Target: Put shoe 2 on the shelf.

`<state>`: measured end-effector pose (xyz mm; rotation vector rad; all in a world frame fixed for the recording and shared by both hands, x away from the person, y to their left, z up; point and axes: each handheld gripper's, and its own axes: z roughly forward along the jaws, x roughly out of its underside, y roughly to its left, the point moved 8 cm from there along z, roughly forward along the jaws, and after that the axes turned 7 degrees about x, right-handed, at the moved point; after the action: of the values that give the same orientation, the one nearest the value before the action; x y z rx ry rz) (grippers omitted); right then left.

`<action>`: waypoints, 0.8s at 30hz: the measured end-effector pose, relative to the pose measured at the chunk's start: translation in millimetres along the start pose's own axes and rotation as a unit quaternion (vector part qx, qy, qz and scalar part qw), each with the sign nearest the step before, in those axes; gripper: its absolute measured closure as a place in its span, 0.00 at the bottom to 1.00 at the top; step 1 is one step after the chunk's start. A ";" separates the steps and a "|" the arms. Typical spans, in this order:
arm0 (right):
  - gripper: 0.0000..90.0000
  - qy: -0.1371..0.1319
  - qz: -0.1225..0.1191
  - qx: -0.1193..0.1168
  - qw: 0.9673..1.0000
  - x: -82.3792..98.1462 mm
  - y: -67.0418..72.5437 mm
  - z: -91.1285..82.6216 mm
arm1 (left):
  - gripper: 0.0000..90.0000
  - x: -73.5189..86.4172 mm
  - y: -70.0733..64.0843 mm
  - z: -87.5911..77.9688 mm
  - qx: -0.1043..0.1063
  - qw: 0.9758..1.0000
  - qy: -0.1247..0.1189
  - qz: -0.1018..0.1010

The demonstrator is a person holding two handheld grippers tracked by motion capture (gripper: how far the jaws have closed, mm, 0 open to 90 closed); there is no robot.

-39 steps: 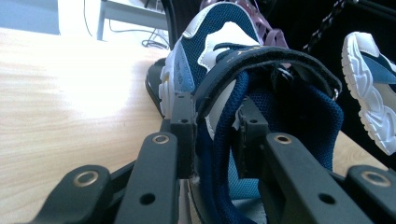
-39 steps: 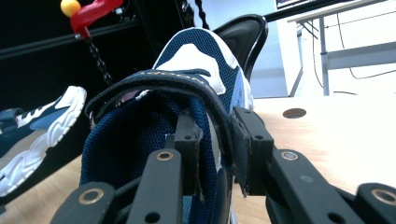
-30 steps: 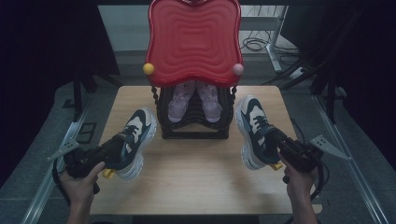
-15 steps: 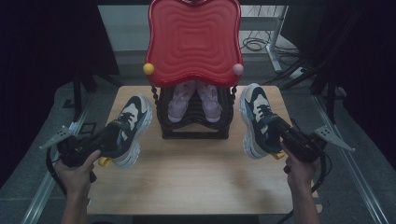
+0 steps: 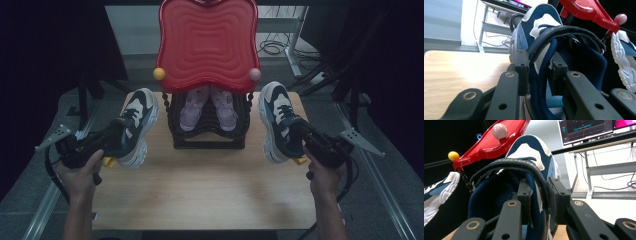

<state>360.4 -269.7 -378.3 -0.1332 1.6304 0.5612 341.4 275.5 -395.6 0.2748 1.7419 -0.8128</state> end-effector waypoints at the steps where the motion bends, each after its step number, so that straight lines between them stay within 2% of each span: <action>1: 0.81 0.000 0.000 -0.001 1.000 -1.7 0.0 -0.1 | 0.82 -2.1 0.8 0.2 -0.001 1.000 -0.002 0.000; 10: 0.82 -0.006 -0.015 0.000 1.000 -17.4 0.8 1.3 | 0.82 -20.2 4.5 5.3 -0.006 1.000 -0.013 0.001; 19: 0.82 -0.013 -0.019 0.013 1.000 -32.4 -3.9 1.0 | 0.82 -34.7 8.3 7.8 -0.009 1.000 -0.027 0.000; 24: 0.81 -0.014 -0.031 0.020 0.999 -40.5 -5.2 3.5 | 0.82 -42.2 10.4 9.2 -0.013 0.999 -0.036 -0.004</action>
<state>371.8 -282.3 -341.0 -0.1450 1.6029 0.4819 368.3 286.4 -362.0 0.2182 1.6851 -0.7947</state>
